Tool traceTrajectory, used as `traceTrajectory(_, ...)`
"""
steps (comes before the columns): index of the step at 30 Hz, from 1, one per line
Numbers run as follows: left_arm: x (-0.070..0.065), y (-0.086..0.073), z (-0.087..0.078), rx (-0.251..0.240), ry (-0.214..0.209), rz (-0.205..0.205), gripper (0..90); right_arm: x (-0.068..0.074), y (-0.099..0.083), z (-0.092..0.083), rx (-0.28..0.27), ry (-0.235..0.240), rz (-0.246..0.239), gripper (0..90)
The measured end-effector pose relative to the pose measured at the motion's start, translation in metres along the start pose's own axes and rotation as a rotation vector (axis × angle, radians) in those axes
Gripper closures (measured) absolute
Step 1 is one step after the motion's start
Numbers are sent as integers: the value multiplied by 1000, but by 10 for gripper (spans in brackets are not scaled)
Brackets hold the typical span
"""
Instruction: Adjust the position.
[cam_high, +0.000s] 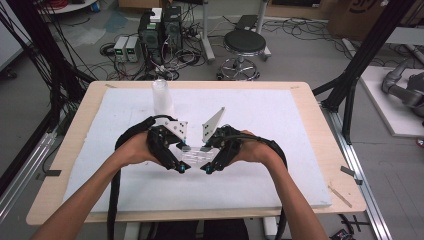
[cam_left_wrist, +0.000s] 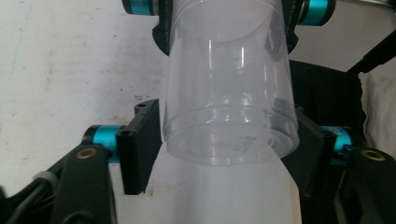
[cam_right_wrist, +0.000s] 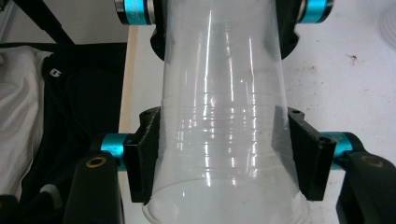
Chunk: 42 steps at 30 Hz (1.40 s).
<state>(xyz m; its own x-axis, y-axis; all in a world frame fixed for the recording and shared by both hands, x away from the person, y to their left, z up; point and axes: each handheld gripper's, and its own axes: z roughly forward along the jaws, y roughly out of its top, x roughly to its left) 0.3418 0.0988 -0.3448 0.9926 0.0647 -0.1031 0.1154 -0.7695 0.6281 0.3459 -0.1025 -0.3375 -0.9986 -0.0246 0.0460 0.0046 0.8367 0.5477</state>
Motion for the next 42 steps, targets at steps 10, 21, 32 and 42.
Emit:
traceTrajectory(10,0,0,1,-3,3,3,421,-1,-1,0,-2,2,-5,331)
traceTrajectory(21,-1,-2,1,7,11,1,421,-3,-4,2,-79,-8,-26,145)
traceTrajectory(32,1,-46,7,-174,45,-42,419,-2,-16,-21,-314,-74,11,145)
traceTrajectory(42,-1,-74,7,-351,67,-55,417,0,-27,-28,-433,-100,21,145)
